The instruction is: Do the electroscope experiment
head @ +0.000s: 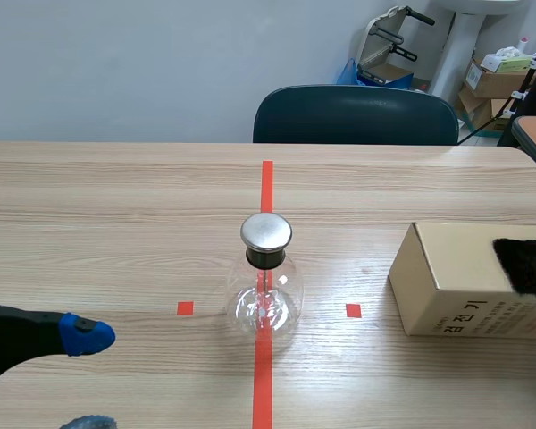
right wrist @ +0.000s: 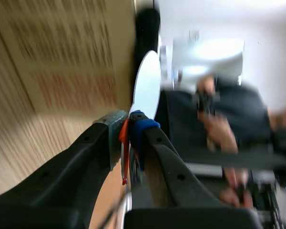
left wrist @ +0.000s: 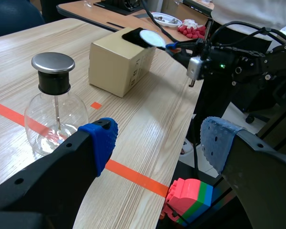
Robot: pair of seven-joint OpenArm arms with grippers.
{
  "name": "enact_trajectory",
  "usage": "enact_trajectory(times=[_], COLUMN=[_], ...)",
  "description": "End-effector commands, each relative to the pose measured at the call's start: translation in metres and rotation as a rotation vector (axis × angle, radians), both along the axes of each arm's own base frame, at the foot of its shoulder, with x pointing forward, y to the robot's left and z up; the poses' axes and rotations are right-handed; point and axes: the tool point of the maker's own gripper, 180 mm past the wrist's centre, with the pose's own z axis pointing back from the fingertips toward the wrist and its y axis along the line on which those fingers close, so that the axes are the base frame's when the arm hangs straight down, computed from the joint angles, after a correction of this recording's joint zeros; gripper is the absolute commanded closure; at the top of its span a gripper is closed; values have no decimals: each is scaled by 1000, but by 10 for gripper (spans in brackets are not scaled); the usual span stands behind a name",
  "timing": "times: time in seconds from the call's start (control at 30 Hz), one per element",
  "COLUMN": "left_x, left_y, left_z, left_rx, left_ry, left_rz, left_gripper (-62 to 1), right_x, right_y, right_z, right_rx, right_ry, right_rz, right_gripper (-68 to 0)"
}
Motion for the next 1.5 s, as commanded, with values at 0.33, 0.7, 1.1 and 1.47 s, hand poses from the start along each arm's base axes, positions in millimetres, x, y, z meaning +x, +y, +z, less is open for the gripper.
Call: enact_trajectory(times=[0.33,0.7,1.1,1.47], left_x=[1,0,0,-1], left_y=[-5,-7,-7,-10], left_z=[7,8,5,9], left_rx=[1,36,51,38], left_ry=[-73,-149,-143,-146], left_rz=[-9,-17,-18,-22], left_gripper=[-395,-395,-394,-394], right_x=[-8,-11,-6,-4], right_y=[23,44,21,-1], right_z=[-5,-7,-7,-2], right_rx=[14,33,9,-9], right_ry=[17,26,18,-16], right_rz=[153,260,117,-15], right_gripper=[-17,-17,-17,-17])
